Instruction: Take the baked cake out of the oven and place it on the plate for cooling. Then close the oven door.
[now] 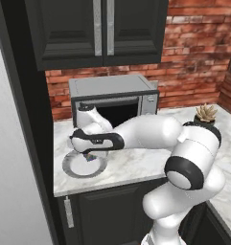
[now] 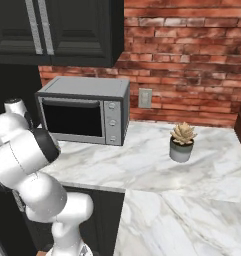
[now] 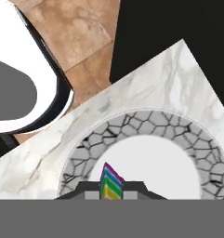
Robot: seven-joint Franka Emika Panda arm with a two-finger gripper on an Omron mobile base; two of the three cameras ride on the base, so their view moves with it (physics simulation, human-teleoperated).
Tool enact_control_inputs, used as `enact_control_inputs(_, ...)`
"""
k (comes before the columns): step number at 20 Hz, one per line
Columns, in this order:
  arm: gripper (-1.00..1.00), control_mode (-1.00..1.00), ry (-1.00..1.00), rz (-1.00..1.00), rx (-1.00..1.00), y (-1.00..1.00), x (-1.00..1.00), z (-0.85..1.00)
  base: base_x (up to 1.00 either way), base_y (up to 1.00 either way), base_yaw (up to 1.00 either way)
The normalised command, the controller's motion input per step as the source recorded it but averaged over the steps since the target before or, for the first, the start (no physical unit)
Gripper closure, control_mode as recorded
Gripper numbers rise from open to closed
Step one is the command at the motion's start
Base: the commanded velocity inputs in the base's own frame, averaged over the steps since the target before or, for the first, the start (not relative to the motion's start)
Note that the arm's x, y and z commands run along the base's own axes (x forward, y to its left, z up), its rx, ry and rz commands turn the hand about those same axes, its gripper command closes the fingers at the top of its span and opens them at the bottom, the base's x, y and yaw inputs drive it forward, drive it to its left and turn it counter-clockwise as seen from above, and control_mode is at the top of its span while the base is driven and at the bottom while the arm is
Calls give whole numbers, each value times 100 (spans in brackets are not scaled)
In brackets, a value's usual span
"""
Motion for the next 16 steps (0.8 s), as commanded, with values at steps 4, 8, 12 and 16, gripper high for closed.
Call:
enact_control_inputs(4,100,-100,13,0,0,23,11,-39,0,0,0)
enact_control_inputs(8,100,-100,2,-1,-4,9,19,-31,0,0,0)
enact_control_inputs(12,100,-100,0,-3,-1,0,2,-13,0,0,0)
enact_control_inputs(16,100,-100,0,-2,0,0,2,-16,0,0,0)
